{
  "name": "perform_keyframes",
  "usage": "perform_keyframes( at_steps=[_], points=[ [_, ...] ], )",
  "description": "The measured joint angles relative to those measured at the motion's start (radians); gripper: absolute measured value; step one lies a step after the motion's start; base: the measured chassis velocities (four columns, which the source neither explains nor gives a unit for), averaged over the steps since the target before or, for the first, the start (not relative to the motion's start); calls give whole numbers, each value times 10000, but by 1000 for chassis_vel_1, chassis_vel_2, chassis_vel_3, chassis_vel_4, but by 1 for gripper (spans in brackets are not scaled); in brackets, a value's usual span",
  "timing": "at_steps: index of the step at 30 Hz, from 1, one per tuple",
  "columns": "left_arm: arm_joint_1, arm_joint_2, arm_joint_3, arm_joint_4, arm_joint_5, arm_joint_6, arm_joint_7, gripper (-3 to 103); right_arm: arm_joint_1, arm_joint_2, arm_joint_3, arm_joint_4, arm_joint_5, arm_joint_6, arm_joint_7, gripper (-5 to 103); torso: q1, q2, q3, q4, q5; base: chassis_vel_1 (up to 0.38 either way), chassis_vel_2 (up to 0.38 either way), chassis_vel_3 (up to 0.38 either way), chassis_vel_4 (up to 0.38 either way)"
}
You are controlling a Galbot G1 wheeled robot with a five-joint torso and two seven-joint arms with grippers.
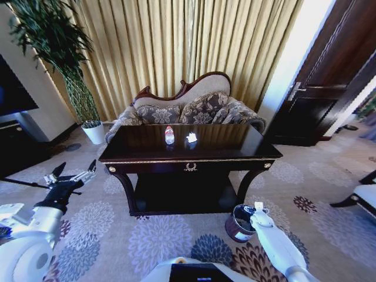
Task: Move to the front of the table and place the trash on the table into the trash bin.
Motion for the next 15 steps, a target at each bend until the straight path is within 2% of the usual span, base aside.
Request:
perform_keyframes(
  at_steps=[7,15],
  points=[
    [-49,-1,-3,-1,-25,-1,-21,100,-227,-72,-1,372,209,0,208,100,0,0,0,4,0,0,0,0,0],
    [-118,-107,-102,0,-147,-29,-42,100,-1838,-729,468,3776,1308,-224,280,100,0,1,-1,0,-1,0,0,0,0]
  ],
)
